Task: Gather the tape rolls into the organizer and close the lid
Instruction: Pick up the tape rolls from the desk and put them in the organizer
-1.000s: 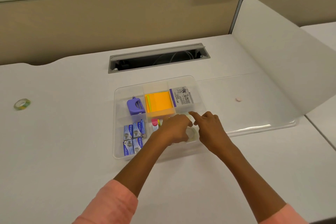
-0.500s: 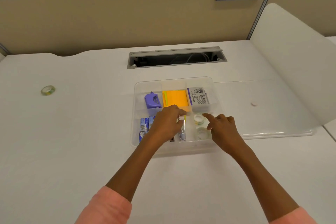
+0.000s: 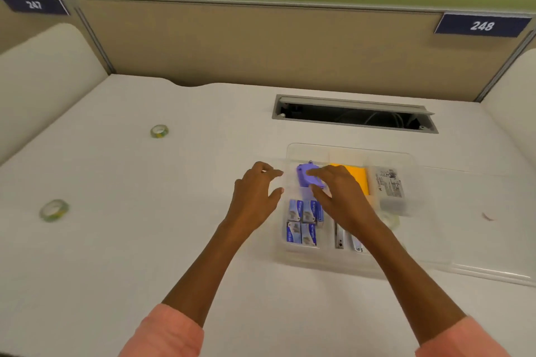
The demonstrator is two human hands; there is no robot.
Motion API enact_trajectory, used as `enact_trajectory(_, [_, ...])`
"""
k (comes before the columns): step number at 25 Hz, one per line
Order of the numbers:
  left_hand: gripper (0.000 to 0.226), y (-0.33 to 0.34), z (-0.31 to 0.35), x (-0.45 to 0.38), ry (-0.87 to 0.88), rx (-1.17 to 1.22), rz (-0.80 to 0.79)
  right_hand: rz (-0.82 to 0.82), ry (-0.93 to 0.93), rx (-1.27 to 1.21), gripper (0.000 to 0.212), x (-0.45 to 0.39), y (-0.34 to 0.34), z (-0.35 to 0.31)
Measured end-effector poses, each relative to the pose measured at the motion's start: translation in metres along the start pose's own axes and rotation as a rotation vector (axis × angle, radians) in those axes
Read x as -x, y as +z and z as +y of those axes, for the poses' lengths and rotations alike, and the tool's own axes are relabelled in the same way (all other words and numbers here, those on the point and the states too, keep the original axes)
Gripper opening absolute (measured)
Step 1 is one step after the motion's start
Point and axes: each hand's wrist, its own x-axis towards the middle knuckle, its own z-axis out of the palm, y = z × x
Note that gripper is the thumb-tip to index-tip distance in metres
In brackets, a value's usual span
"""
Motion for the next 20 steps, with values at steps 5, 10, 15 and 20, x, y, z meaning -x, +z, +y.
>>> enact_trajectory(5, [0.038,-0.040,-0.084,0.009,-0.158,-0.061,0.080,-0.138,-0.168,-0.074,0.034,-0.065,0.071,-0.068])
enact_trajectory(10, [0.038,-0.073,-0.164,0.012,-0.315,-0.043,0.182,-0.262,-0.276,-0.090,0.035,-0.128,0.136,-0.124])
enact_trajectory(15, [0.041,-0.087,-0.231,0.013,-0.392,-0.029,0.291,-0.302,-0.237,-0.127,0.035,-0.192,0.199,-0.163])
enact_trajectory(20, [0.040,-0.085,-0.270,0.004,-0.413,-0.033,0.310,-0.248,-0.112,-0.178,0.038,-0.247,0.249,-0.185])
